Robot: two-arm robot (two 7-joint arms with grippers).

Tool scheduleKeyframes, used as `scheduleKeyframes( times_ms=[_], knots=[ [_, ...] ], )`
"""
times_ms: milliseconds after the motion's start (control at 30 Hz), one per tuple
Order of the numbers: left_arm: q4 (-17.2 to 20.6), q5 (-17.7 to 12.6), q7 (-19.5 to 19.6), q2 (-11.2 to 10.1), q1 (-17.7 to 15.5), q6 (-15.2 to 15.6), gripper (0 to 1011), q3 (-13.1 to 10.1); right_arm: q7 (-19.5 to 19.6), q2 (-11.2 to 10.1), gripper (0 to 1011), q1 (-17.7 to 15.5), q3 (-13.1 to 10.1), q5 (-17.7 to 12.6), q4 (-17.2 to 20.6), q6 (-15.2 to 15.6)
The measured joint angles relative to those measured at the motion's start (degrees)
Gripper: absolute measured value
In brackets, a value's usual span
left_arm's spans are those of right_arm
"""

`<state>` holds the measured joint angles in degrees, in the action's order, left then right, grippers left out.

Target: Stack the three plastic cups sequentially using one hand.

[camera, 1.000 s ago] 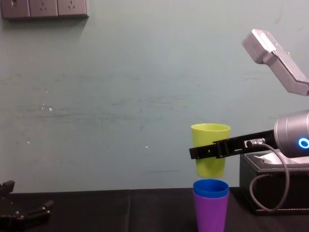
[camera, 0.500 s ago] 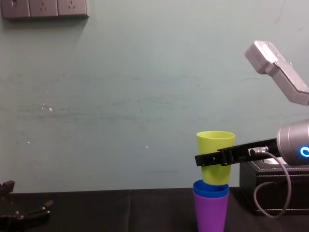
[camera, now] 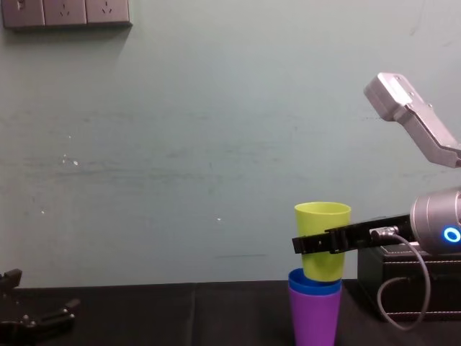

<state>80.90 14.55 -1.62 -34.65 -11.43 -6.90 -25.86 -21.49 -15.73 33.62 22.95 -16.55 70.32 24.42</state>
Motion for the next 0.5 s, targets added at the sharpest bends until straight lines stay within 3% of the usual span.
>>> scheduleKeyframes(
  times_ms=[500],
  knots=[
    [0.0, 0.0, 0.0, 0.0, 0.0, 0.0, 1000, 0.0, -0.17, 0.54, 718, 1.19, 0.59, 0.16, -2.14, -1.04]
  ],
)
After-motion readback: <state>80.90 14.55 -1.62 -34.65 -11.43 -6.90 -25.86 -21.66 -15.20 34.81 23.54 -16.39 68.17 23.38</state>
